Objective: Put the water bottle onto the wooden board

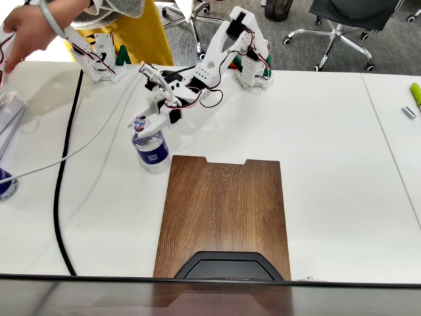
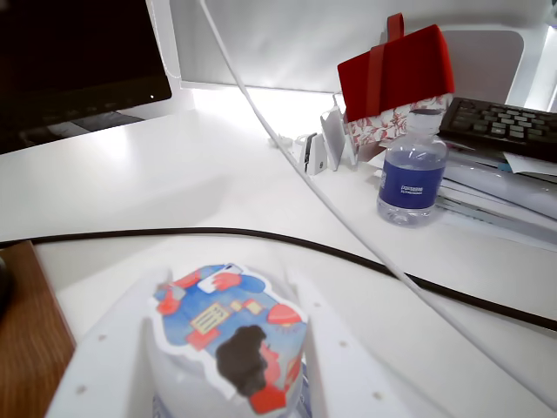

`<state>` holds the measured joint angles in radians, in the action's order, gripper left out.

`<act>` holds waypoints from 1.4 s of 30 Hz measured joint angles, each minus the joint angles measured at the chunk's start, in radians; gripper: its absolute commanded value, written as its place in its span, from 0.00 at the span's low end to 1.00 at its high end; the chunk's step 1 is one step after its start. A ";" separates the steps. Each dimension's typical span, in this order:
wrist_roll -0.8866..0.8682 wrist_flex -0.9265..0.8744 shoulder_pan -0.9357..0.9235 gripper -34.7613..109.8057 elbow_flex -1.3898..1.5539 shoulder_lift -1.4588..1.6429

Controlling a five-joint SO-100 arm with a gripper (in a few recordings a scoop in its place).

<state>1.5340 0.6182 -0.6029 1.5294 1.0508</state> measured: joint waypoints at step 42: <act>0.032 -0.006 0.377 0.24 0.000 0.040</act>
<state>1.5662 0.6121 -0.2255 1.5294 1.0907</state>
